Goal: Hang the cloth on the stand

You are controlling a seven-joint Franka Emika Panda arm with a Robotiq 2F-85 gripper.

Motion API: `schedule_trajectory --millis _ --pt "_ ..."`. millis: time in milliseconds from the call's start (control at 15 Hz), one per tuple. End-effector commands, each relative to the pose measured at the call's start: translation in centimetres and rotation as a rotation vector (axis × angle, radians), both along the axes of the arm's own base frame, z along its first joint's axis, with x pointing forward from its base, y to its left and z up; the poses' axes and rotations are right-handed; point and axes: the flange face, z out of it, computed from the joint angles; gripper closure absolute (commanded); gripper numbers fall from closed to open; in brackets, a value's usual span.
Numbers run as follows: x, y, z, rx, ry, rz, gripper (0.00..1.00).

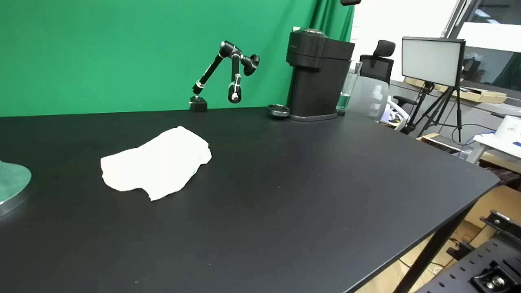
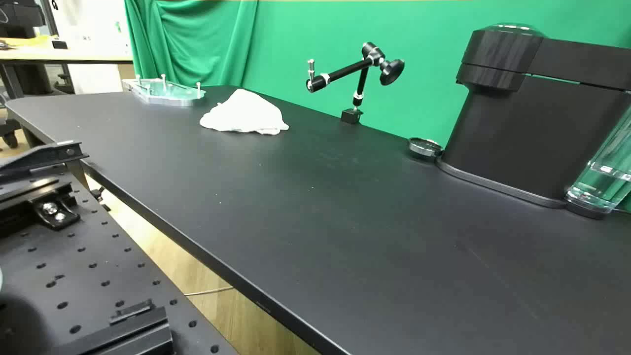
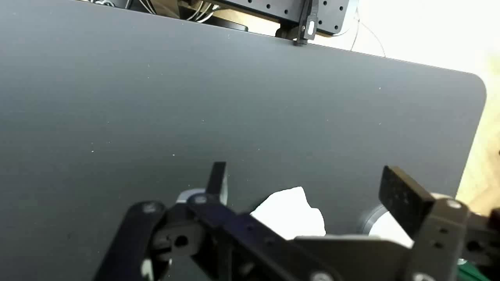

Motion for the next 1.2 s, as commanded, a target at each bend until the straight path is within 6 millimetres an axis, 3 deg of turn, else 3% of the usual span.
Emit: schedule_trajectory --millis 0,733,933,1133 --pt "0.0 0.0 0.0 0.0 0.001 0.0 0.0" --pt "0.0 0.0 0.0 0.0 0.001 0.001 0.0" --pt "2.3 -0.3 0.3 -0.112 -0.081 0.018 0.0" --pt "5.9 0.2 -0.3 -0.237 -0.174 0.095 0.0"
